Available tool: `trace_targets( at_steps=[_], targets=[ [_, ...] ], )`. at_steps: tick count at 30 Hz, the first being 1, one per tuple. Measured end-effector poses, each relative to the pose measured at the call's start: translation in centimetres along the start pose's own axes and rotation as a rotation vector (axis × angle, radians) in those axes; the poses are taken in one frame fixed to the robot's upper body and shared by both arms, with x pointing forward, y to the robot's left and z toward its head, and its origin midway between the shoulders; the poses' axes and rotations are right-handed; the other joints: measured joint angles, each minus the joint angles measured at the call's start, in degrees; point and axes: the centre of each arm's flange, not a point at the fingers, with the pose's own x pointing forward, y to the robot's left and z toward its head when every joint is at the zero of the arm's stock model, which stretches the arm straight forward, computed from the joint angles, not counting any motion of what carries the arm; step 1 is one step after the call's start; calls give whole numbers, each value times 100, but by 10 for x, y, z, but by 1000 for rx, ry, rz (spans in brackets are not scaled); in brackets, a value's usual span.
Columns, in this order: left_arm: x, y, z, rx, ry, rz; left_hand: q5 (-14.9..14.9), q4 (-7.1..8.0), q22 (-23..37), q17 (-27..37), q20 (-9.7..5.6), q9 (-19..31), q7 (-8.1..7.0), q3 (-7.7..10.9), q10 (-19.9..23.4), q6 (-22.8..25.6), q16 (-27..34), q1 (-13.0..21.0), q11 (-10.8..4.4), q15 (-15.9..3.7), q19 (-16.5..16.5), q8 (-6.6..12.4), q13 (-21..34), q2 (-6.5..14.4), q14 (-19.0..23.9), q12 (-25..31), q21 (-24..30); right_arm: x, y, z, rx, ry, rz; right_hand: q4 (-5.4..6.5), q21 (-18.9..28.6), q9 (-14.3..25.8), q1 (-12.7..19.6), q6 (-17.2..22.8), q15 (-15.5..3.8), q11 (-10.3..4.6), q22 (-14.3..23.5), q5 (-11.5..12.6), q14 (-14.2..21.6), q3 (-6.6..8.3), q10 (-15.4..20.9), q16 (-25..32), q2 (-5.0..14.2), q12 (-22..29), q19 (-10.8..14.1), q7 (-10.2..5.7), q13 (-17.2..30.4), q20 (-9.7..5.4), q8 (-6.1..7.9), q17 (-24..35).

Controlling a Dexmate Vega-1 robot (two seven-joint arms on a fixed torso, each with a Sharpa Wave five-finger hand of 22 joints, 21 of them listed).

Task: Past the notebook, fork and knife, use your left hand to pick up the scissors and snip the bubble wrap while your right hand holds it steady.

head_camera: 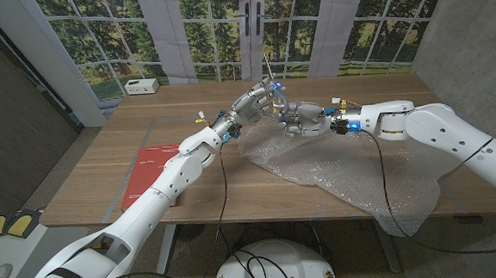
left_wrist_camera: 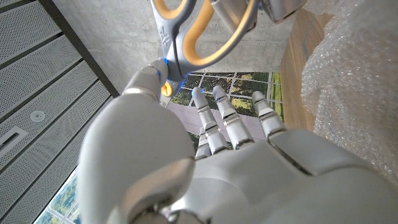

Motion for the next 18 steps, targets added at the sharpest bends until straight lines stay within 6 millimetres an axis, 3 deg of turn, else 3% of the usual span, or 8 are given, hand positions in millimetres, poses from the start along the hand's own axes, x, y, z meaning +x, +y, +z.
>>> trace_targets(
  at_steps=[4, 8, 10, 11, 18],
  targets=[
    [0, 0, 0, 5, 1, -7, -502, 114, 0, 0, 16, -10, -30, -347, -597, -173, 46, -482, 277, 72, -61, 0, -199, -89, -552, -556, -1, 0, -1, 1, 0, -2, 0, 1, 3, -1, 0, 92, -21, -53, -26, 0, -21, 1, 8, 0, -1, 204, 0, -93, -18, 0, -28, 0],
    [-1, 1, 0, 7, -3, -8, -854, 187, 0, 0, 7, -10, -30, -482, -933, -212, -15, -773, 446, 260, -111, 25, -315, -64, -1054, -870, -1, 0, -2, 1, 4, -3, -1, 1, 36, -12, 0, 132, 2, -83, -52, 0, -63, 1, 39, 0, -1, 236, -3, -132, -18, -3, -35, 0],
    [-2, 3, 2, 13, -5, 1, -976, 225, 0, 0, 8, -10, -50, -556, -1001, -233, -16, -963, 457, 297, -132, 24, -349, 20, -1210, -956, -1, 1, -3, 0, 19, -1, 5, 1, 47, -34, 1, 159, 1, -163, -52, 0, -64, 1, 119, 0, -2, 1429, -10, -163, -18, -9, -49, 0],
    [-2, 4, 2, 17, -5, 9, -1040, 251, 0, 0, 8, -10, -50, -594, -1021, -233, -16, -1015, 438, 302, -132, 24, -363, -28, -1273, -995, -1, 1, -4, 0, 22, -2, 3, 1, 47, -33, 9, 157, -11, -163, -52, 0, -75, 1, 119, 0, -10, 1642, -15, -160, -18, -15, -49, 0],
    [-5, 0, 10, 49, -22, 16, -1370, 365, 0, -17, 7, -9, -93, -754, -1133, -274, -16, -1331, 447, 371, -213, 24, -455, -171, -1560, -1171, -1, 3, -9, -5, 72, 6, 7, -19, 80, -33, 9, 108, -19, -163, -86, 0, -83, -19, 119, 0, -10, 1758, -15, -109, -18, -14, -48, 1]
  ],
)
